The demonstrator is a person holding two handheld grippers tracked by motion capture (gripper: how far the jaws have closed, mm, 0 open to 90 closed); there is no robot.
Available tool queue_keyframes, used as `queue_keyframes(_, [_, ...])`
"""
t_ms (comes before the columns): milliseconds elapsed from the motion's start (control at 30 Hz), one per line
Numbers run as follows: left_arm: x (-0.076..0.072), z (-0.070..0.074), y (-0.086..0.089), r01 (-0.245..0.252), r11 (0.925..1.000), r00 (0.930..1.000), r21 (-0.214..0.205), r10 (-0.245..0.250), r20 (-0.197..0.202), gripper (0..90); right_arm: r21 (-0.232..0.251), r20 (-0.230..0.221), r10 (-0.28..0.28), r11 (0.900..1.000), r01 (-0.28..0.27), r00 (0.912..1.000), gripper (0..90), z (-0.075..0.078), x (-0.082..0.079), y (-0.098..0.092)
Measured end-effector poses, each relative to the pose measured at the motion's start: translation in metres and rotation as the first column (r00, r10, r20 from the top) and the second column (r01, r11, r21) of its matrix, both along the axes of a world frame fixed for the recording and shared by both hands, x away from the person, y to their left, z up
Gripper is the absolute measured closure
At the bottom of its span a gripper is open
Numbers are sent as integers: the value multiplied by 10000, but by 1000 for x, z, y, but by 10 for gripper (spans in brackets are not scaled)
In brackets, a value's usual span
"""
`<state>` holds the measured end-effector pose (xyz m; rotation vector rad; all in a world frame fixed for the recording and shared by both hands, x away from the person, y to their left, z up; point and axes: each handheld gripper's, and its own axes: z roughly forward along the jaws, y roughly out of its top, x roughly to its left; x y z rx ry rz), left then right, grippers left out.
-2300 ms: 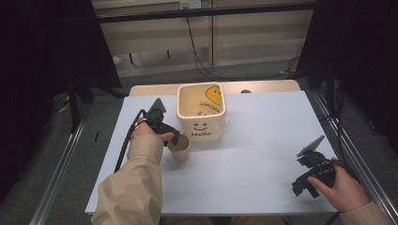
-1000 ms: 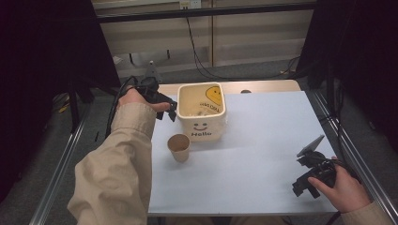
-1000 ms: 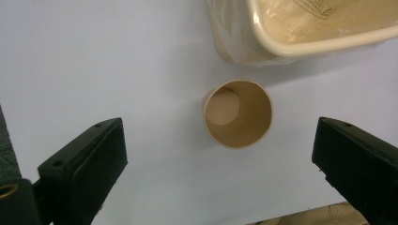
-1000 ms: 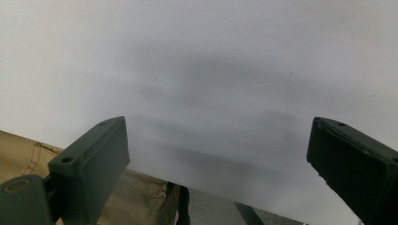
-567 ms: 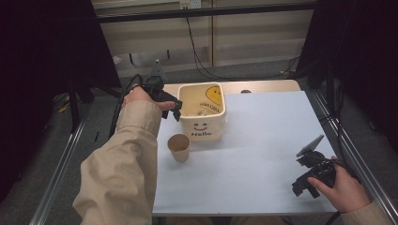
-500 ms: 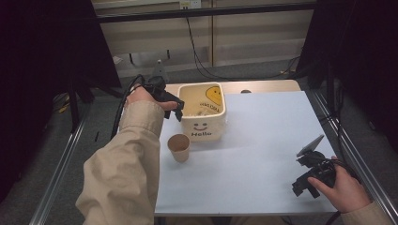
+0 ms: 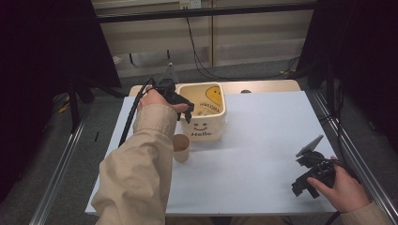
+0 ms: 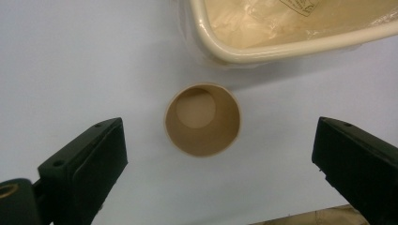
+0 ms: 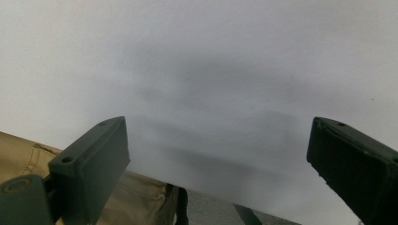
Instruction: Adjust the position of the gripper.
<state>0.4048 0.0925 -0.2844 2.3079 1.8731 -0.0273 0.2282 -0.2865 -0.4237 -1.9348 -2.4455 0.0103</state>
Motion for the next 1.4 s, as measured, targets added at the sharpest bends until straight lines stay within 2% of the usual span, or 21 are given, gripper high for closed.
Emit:
queue_keyframes(133, [-2,-7,-3,-111,9998,9999,180,111,22,33,-143,-66,116,9998,-117,9999,58,2,1,1])
queue_keyframes(200, [-2,-12,-2,-178,9998,9998,49,178,-101,33,-129,-66,123,9998,-124,9999,58,1,1,1])
queue_keyframes(333, [-3,-24,-1,-184,9997,9996,175,188,-233,33,-157,-76,52,9999,-53,10000,58,2,0,1])
queue_keyframes(467, [-4,-32,-1,-148,9998,9992,125,153,-377,33,-15,103,80,10000,-80,9999,58,1,0,1])
queue_keyframes(533, [-4,-36,-1,-172,9996,9995,238,178,-278,33,-21,142,39,10000,-39,9999,58,1,0,2])
queue_keyframes(633, [-5,-42,-2,-191,9996,9993,208,198,-332,33,11,111,96,10000,-97,9999,59,0,0,1])
queue_keyframes(733, [-5,-45,-2,-133,9997,9992,207,140,-371,33,-107,-38,71,9999,-72,10000,59,2,0,1])
queue_keyframes(867, [-7,-50,-3,-151,9996,9995,255,158,-273,33,-72,21,92,9999,-92,10000,58,1,1,0])
queue_keyframes(967, [-8,-54,-3,-151,9997,9993,194,157,-341,33,-115,-20,145,9998,-146,9999,58,1,1,1])
queue_keyframes(1000, [-8,-55,-3,-229,9996,9991,153,234,-355,33,-18,125,87,10000,-87,9999,59,0,1,1])
queue_keyframes(1167, [-9,-58,-1,-260,9994,9992,238,267,-301,33,-24,170,123,9999,-123,9998,58,1,0,2])
queue_keyframes(1200, [-9,-59,0,-145,9994,9994,310,155,-319,33,-13,158,101,9999,-101,9998,58,1,1,3])
queue_keyframes(1400, [-11,-65,1,-253,9995,9990,209,260,-363,33,-67,166,120,9999,-119,9998,58,1,1,3])
